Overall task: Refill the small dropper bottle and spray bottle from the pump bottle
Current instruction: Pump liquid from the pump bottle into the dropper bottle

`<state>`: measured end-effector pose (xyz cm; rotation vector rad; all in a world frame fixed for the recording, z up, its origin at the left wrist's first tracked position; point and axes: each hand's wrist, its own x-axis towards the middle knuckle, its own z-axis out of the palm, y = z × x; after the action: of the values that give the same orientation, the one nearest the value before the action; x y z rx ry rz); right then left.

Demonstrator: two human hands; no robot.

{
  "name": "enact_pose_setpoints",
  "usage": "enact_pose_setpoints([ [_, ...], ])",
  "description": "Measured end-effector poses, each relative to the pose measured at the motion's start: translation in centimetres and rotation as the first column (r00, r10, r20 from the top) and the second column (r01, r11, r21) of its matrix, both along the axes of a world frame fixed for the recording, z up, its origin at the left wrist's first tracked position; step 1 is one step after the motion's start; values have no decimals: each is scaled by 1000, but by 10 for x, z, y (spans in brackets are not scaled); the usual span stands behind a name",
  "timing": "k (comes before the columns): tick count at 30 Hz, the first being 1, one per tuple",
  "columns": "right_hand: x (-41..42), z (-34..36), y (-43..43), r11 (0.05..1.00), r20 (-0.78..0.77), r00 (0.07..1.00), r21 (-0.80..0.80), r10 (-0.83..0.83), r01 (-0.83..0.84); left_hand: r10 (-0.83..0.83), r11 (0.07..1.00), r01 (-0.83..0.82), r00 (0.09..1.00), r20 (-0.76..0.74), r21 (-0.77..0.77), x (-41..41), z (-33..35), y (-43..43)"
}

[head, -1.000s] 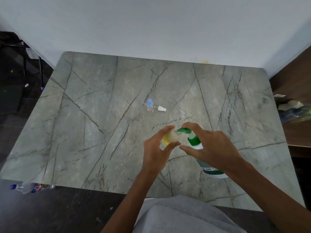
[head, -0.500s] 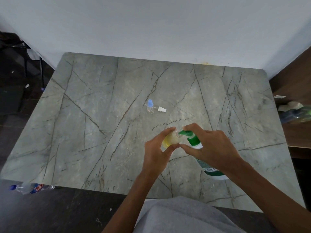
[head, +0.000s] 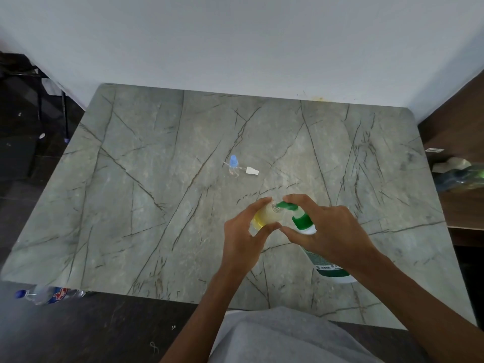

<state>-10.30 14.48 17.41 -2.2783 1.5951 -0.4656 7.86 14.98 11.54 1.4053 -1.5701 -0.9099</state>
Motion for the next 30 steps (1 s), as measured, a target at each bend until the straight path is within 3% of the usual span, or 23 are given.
enact_pose_setpoints([
  [6,0,0,-1,1000,41,999,-27,-12,13,-23,999,23,999,30,-23,-2,0,3],
  [16,1,2,0,998,-67,997,-58,26,-30,-7,1000,7,1000,-6,5,0,5,2],
  [30,1,7,-3,1000,-8,1000,-16,-1,1,-21,1000,21,1000,5,-8,-2,2,3],
])
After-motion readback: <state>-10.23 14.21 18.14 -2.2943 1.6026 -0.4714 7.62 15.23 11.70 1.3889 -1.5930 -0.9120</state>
